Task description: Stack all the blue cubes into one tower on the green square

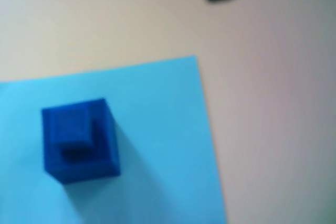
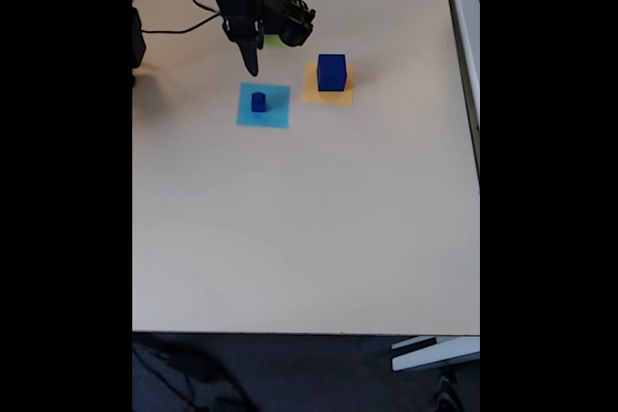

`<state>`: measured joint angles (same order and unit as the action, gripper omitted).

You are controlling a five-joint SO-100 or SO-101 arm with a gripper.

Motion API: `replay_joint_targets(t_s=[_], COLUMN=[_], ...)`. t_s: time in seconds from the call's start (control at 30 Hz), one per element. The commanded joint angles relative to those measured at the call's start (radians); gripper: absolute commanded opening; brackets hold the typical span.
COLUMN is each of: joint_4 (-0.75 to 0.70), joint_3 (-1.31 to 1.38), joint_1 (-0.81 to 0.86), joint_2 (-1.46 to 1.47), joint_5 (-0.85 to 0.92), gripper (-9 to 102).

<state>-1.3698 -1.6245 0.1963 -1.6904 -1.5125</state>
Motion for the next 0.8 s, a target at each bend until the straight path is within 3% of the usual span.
replay_joint_targets(t_s=[0.0, 0.37, 0.77], joint_4=[0.041, 0.209, 0.273], joint_3=[-0.002, -0.117, -0.195], joint_1=[0.015, 0.041, 0.057], joint_2=[0.002, 0.044, 0.051], joint_5=[0.008, 0.055, 0.067], gripper=[26, 26, 25])
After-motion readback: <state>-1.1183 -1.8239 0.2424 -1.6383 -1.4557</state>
